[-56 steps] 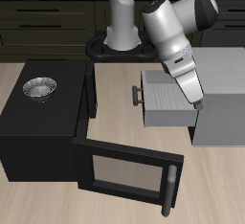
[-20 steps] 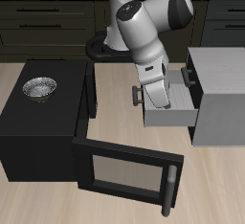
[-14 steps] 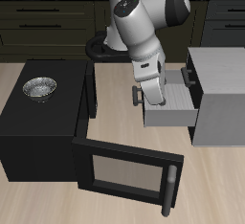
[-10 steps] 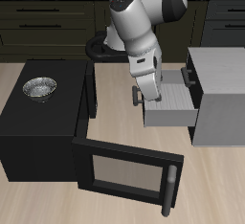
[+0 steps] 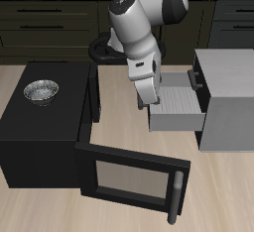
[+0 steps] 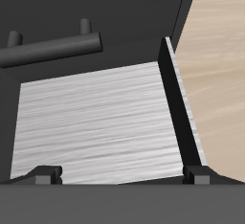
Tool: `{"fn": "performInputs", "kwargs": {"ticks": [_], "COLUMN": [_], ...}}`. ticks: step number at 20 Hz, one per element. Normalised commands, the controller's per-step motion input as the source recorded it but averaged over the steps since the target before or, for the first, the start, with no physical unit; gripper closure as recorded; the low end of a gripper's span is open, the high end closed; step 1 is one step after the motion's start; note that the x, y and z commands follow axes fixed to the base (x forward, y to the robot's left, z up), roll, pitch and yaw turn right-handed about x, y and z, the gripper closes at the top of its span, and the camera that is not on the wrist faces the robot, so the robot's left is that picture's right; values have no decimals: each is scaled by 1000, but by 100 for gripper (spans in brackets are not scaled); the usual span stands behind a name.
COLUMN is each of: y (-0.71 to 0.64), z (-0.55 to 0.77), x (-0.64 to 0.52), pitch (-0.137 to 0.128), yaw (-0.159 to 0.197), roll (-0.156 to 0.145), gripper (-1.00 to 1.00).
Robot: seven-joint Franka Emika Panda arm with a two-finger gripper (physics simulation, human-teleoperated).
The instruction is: Close the top and middle drawer of the white cabinet
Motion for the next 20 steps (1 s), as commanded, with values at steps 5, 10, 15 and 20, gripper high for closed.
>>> {"fn": "performInputs", "kwargs": {"ticks": [5, 10, 15, 20], "y": [-145, -121, -129, -157], "z": [-26, 27, -74, -154], "x": [-120, -135, -97, -45], "pitch": [32, 21, 31, 60], "yaw": [8, 21, 8, 22], "roll": [-14, -13, -25, -29], "gripper": [-100, -100, -100, -100]}}
